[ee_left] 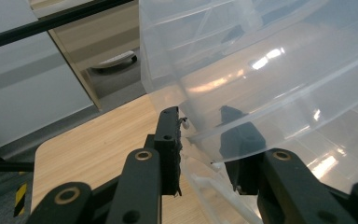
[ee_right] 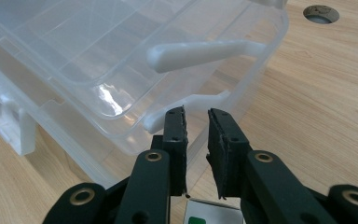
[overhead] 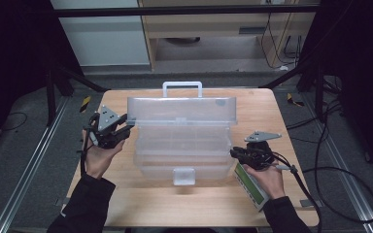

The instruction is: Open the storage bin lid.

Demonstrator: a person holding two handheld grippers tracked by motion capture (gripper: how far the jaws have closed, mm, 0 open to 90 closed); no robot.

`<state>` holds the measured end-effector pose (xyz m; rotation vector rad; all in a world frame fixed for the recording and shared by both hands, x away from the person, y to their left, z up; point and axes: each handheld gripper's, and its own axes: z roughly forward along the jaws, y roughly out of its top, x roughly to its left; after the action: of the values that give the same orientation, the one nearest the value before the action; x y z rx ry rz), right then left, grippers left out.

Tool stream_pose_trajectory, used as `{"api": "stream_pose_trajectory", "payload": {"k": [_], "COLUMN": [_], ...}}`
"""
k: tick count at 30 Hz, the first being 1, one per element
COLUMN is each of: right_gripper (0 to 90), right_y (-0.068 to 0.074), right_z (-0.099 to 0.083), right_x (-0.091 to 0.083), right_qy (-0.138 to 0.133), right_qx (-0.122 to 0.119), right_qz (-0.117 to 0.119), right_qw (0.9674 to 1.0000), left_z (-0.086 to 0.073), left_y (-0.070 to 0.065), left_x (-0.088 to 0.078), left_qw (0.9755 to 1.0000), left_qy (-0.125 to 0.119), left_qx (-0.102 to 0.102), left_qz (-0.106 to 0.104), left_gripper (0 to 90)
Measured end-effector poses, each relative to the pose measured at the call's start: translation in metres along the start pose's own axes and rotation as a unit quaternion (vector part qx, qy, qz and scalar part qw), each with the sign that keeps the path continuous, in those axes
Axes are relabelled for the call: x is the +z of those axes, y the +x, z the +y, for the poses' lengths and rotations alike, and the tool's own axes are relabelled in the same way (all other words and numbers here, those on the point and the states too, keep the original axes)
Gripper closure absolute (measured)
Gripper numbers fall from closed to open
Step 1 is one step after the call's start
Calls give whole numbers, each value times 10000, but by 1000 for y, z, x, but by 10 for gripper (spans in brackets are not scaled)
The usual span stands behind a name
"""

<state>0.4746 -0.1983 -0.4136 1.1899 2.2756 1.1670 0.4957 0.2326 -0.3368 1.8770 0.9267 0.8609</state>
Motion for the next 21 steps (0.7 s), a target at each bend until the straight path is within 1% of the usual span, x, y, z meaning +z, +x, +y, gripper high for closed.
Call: {"api": "stream_pose_trajectory", "payload": {"k": [2,3,5,6,7,8,14,17,18,19,20,21], "right_gripper": [776,776,777,777,777,777,777,776,776,776,776,776], "right_y": [0,0,0,0,0,0,1,0,0,0,0,0], "right_z": [0,0,0,0,0,0,0,0,0,0,0,0], "right_x": [0,0,0,0,0,0,0,0,0,0,0,0], "right_qy": [-1,1,4,4,2,3,6,3,3,4,5,4], "right_qx": [3,21,16,17,17,13,9,-3,-4,-1,-3,-1], "right_qz": [-2,-5,-9,-9,-11,-14,-15,-16,-19,-18,-20,-19], "right_qw": [10000,10000,10000,10000,10000,10000,10000,10000,10000,10000,10000,10000], "left_z": [2,3,5,7,8,10,17,20,21,22,23,24], "left_y": [1,2,4,4,4,5,9,11,10,10,12,13], "left_x": [1,2,3,4,4,4,9,11,12,13,12,13], "left_qw": [10000,10000,10000,10000,10000,10000,9999,9999,9999,9999,9999,9999], "left_qy": [-8,-69,-73,-68,-16,8,-7,20,-55,-47,31,38], "left_qx": [-7,13,39,49,16,53,14,36,-51,-51,39,41], "left_qz": [6,14,26,42,48,65,112,133,132,135,143,149], "left_gripper": [681,681,681,682,683,684,691,695,696,697,698,699]}}
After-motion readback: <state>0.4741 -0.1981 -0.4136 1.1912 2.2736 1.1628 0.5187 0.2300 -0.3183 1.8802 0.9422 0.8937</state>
